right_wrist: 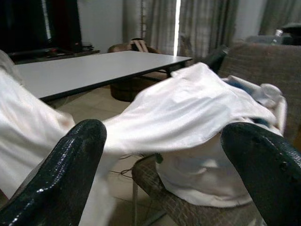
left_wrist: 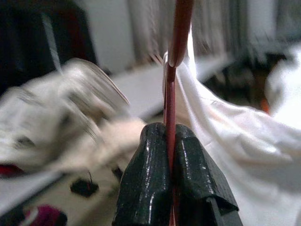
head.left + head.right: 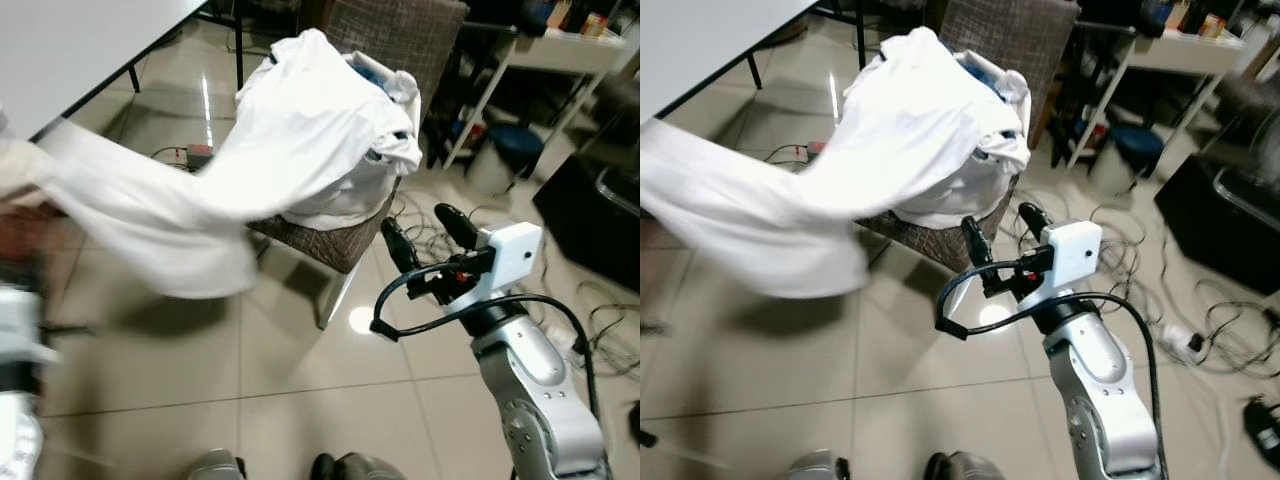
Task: Hang hanger
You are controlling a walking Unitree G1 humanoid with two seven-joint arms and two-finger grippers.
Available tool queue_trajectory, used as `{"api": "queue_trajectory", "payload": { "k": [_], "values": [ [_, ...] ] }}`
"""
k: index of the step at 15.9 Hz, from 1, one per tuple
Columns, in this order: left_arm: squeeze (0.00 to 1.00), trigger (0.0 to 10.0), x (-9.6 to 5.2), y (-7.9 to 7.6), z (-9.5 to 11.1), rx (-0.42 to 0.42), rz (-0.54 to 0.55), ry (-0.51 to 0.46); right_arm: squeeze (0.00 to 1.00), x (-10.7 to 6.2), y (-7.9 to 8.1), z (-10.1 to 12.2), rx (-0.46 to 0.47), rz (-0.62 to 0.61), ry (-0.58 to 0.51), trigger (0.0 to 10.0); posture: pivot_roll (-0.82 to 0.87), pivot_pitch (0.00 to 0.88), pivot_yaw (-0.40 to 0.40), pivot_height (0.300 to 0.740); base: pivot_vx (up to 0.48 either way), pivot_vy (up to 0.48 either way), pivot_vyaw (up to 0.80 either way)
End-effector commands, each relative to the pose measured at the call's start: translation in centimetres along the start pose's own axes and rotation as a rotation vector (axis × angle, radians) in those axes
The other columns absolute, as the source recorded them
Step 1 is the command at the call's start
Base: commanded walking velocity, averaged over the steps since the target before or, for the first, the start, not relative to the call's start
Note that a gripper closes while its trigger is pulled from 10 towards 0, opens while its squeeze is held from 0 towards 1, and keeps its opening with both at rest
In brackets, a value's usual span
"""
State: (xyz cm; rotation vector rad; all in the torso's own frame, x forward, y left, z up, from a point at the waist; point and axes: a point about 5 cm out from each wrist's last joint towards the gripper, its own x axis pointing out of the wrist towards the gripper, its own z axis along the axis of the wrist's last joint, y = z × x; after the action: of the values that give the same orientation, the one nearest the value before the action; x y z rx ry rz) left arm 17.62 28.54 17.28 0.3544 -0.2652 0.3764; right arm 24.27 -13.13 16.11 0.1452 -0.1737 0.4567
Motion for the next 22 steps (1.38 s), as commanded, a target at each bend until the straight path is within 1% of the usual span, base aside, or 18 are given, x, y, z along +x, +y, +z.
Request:
{"api": "queue_trajectory", "payload": {
  "k": [1,2,3,4,5,7,8,9,10,12,14,15,16,17,18,19,20,22],
  "values": [
    [0.0,10.0,0.7,-0.3,2.0,-0.03,0.015,-0.093,0.0,0.3,-0.2,0.2,-0.002,0.009,-0.022,10.0,0.03,0.067,-0.15,0.74,0.0,0.0,0.0],
    [0.0,10.0,0.7,-0.3,2.0,-0.03,0.015,-0.093,0.0,0.3,-0.2,0.2,-0.002,0.009,-0.022,10.0,0.03,0.067,-0.15,0.74,0.0,0.0,0.0],
    [0.0,10.0,2.5,-2.0,4.9,-0.138,-0.027,-0.211,0.0,0.8,-0.3,0.9,-0.007,0.012,-0.066,10.0,0.03,0.067,-0.156,0.74,0.0,0.0,0.0],
    [0.0,10.0,3.0,-2.7,5.9,-0.172,-0.047,-0.248,0.0,1.0,-0.3,1.2,-0.006,0.01,-0.086,10.0,0.03,0.067,-0.155,0.74,0.0,0.0,0.0],
    [0.0,10.0,3.7,-3.6,7.4,-0.226,-0.057,-0.306,0.0,1.2,-0.4,1.7,-0.013,0.005,-0.117,10.0,0.02,0.063,-0.151,0.74,0.0,0.0,0.0],
    [0.0,10.0,6.1,-4.3,11.6,-0.333,-0.033,-0.447,0.0,1.7,-0.7,2.9,-0.029,-0.005,-0.164,10.0,0.0,0.059,-0.15,0.74,0.0,0.0,0.0],
    [0.0,10.0,7.5,-4.2,13.6,-0.369,-0.034,-0.521,0.0,1.8,-0.8,3.3,-0.033,-0.008,-0.178,10.0,0.0,0.059,-0.148,0.74,0.0,0.0,0.0],
    [0.0,10.0,9.5,-3.8,16.8,-0.416,-0.04,-0.619,0.0,2.0,-0.9,4.0,-0.043,-0.009,-0.2,10.0,0.0,0.058,-0.147,0.74,0.0,0.0,0.0],
    [0.0,10.0,10.8,-3.3,19.5,-0.438,-0.06,-0.705,0.0,2.3,-1.0,4.6,-0.054,-0.008,-0.223,10.0,-0.01,0.054,-0.134,0.74,0.0,0.0,0.0],
    [0.0,10.0,11.6,-2.2,21.3,-0.456,-0.061,-0.762,0.0,2.5,-1.1,5.4,-0.066,-0.01,-0.251,10.0,-0.03,0.045,-0.118,0.74,0.0,0.0,0.0],
    [0.0,10.0,12.6,0.8,24.5,-0.458,-0.011,-0.847,0.0,2.7,-1.3,6.9,-0.084,-0.015,-0.299,10.0,-0.03,0.039,-0.113,0.74,0.0,0.0,0.0],
    [0.0,10.0,12.6,0.8,24.5,-0.458,-0.011,-0.847,0.0,2.7,-1.3,6.9,-0.084,-0.015,-0.299,10.0,-0.03,0.039,-0.113,0.74,0.0,0.0,0.0],
    [0.0,10.0,12.7,1.2,25.2,-0.463,-0.013,-0.87,0.0,2.8,-1.4,7.0,-0.086,-0.016,-0.305,10.0,-0.03,0.034,-0.112,0.74,0.0,0.0,0.0],
    [0.0,10.0,12.7,2.1,27.0,-0.456,-0.006,-0.929,0.0,2.9,-1.4,7.5,-0.091,-0.015,-0.32,10.0,-0.03,0.033,-0.113,0.74,0.0,0.0,0.0],
    [0.0,10.0,12.7,3.0,27.8,-0.441,0.007,-0.958,0.0,3.0,-1.3,7.7,-0.09,-0.012,-0.329,10.0,-0.02,0.024,-0.114,0.74,0.0,0.0,0.0],
    [0.0,10.0,12.7,3.1,27.9,-0.433,0.005,-0.962,0.0,3.1,-1.3,7.7,-0.089,-0.01,-0.331,10.0,-0.02,0.021,-0.115,0.74,0.0,0.0,0.0],
    [0.0,10.0,13.3,1.7,27.0,-0.446,-0.096,-0.89,0.0,3.1,-1.3,7.5,-0.085,-0.007,-0.323,10.0,-0.01,0.018,-0.116,0.74,0.0,0.0,0.0],
    [0.0,10.0,13.4,-1.2,25.4,-0.446,-0.257,-0.804,0.0,3.0,-1.2,7.0,-0.086,-0.004,-0.305,10.0,-0.01,0.017,-0.117,0.74,0.0,0.0,0.0]
  ]
}}
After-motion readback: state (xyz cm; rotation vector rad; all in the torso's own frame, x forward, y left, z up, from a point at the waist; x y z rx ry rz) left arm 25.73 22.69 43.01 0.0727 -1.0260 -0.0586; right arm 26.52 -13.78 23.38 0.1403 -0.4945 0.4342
